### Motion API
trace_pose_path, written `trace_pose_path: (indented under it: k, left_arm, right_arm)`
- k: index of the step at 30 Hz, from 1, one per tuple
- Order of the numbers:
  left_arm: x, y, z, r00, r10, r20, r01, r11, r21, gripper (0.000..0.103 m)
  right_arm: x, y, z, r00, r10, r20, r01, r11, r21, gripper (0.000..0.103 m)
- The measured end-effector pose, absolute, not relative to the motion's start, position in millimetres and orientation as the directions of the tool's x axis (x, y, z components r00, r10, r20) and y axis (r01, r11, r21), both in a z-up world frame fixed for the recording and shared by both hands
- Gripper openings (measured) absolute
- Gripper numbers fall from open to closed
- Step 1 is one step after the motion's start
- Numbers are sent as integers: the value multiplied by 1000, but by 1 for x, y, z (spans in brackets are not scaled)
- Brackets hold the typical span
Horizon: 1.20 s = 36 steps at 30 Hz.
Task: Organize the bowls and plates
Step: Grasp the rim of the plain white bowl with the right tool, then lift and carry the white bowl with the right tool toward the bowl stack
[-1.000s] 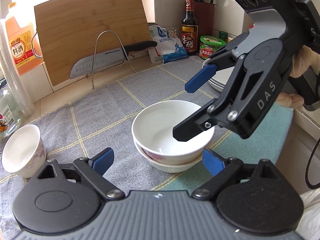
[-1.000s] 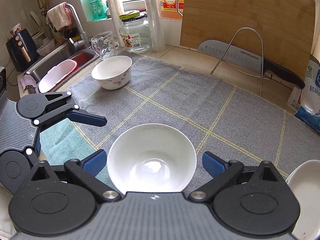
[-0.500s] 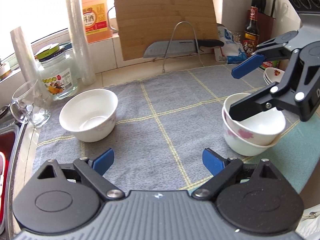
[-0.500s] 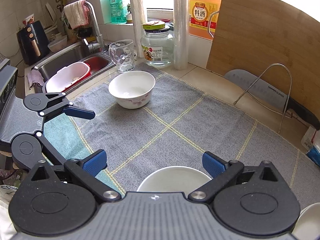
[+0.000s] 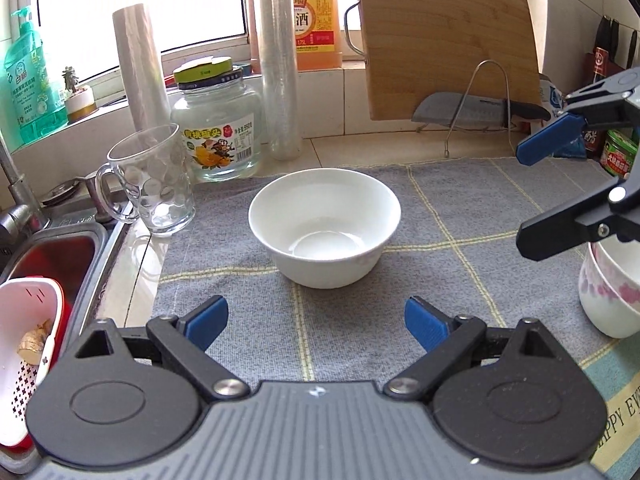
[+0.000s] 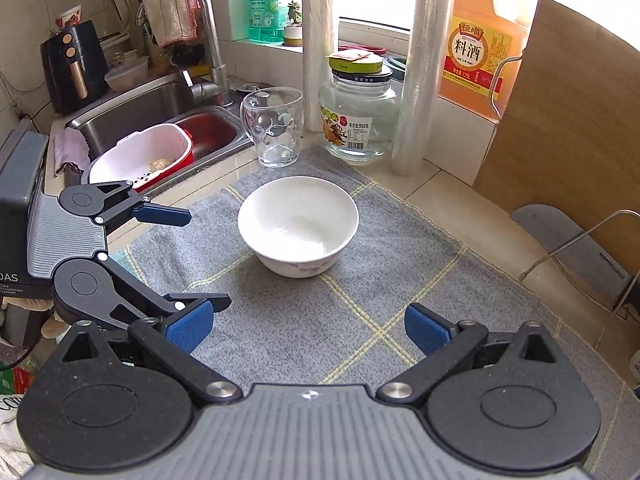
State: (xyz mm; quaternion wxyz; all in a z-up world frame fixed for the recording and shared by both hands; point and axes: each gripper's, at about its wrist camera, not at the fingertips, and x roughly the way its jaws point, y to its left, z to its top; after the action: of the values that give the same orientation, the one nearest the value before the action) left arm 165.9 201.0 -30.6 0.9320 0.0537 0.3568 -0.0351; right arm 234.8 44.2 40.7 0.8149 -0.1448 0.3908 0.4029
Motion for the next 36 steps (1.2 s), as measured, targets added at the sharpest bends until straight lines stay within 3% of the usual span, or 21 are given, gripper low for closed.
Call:
trace_pose_path:
  k: [21, 28, 36]
  left_arm:
    - [213, 206, -53, 758, -79, -647, 175, 981, 86, 94]
    - [218, 206, -55, 761, -107, -640, 207, 975, 84, 93]
    - [219, 205, -54, 768, -128, -627, 234, 968, 89, 92]
  right_arm:
    - [311, 119, 6, 279, 524, -805, -798, 593, 110, 102]
    - [331, 131, -8, 229, 529, -817, -799, 582, 152, 87]
    - [337, 135, -14, 201, 534, -821, -803, 570, 174, 77]
